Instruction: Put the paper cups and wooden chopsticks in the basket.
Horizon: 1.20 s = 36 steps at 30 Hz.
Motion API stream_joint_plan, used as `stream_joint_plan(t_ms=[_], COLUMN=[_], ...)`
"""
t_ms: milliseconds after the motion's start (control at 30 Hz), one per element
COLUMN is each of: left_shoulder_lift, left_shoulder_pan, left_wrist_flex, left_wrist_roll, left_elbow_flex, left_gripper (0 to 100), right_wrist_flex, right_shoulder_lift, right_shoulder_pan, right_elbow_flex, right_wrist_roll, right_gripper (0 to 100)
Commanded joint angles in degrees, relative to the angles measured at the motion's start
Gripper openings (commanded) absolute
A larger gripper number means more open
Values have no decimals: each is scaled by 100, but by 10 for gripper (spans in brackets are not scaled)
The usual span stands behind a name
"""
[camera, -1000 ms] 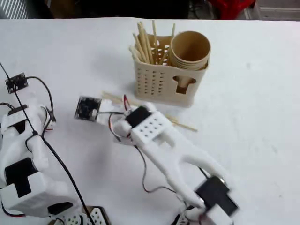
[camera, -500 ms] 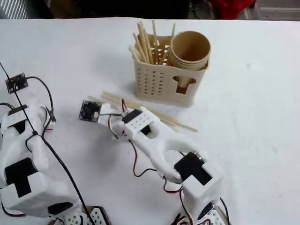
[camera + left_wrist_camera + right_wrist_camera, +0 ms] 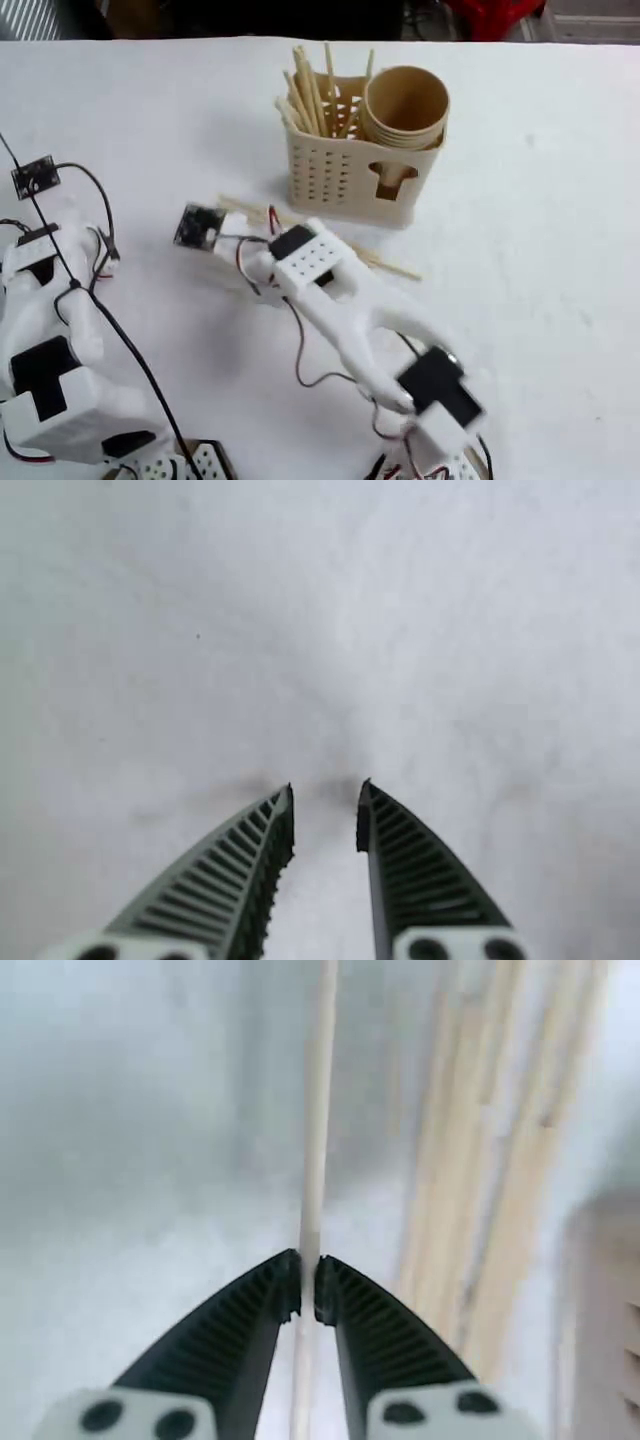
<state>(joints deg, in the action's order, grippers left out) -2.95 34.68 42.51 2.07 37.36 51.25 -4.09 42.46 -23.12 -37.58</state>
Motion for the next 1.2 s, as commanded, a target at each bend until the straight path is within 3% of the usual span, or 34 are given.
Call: stream_joint_plan(t_ms=[0,167,367,667,833,1067,1167], left_shoulder_lift=[31,31,31,31,31,31,31], left_shoulder_pan=[-75,-75,-75,-75,-75,-84,-84], left_wrist_flex=[-105,-105,-105,-105,-105,-105,-114], left_wrist_roll=[35,44,53,53,44,35,35], left_elbow_flex=[-26,-26,-26,-26,-26,-26,-26], left_gripper=[124,124,124,124,124,124,124], right_wrist_flex=[374,831,980,-462,-1490,-2466,-3037], right_shoulder_lift=[1640,2782,2949,3688,3688,3653,3380], right_shoulder_pan=[-180,-171,-84,-602,-769,-1789,-2132], right_elbow_flex=[26,26,97,1837,1969,1952,1960], right_wrist_roll=[440,607,642,651,721,3095,3332], right_gripper=[16,19,17,17,17,18,18])
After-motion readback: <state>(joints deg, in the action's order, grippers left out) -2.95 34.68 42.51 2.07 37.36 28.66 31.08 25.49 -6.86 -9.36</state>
